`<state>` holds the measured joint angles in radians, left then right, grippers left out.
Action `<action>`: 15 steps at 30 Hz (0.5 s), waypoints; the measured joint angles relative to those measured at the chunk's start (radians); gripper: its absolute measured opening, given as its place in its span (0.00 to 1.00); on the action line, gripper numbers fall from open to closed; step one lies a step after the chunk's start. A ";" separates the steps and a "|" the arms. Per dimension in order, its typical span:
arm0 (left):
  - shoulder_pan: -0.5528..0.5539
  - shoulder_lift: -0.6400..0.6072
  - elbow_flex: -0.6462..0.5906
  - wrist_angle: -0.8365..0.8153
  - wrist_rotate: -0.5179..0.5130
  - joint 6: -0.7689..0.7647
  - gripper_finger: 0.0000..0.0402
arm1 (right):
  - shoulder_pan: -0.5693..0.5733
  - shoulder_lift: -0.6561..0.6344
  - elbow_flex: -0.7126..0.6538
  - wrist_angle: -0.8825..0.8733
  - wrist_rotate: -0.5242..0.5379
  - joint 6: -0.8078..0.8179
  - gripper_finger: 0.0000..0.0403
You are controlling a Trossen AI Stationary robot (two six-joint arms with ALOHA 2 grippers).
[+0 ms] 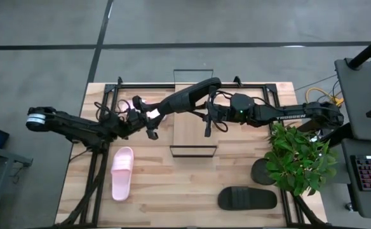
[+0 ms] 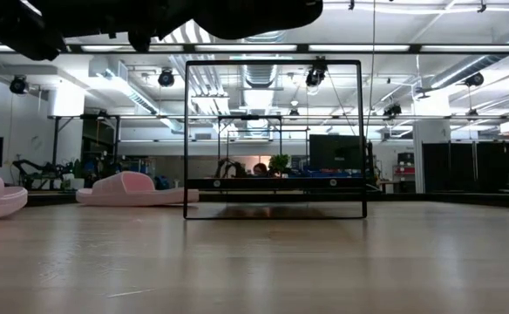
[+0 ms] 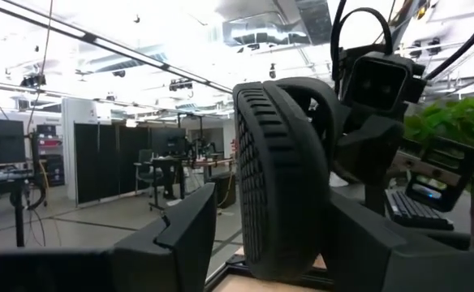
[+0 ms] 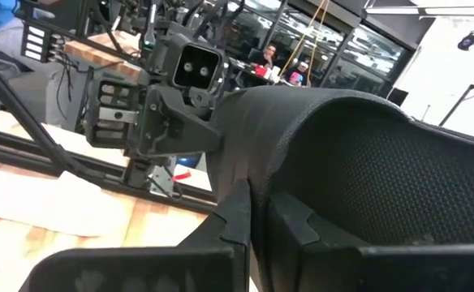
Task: Pick and place slides into the shelf
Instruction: Put the top black slides on the shelf
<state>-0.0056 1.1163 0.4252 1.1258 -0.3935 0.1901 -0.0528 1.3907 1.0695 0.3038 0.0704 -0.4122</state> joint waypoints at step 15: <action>0.002 0.028 0.062 -0.039 0.009 0.059 0.05 | 0.000 0.000 0.000 -0.007 -0.048 0.008 0.03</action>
<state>-0.0032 1.1447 0.4873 1.0871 -0.3841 0.2496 -0.0525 1.3903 1.0695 0.2970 0.0219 -0.4038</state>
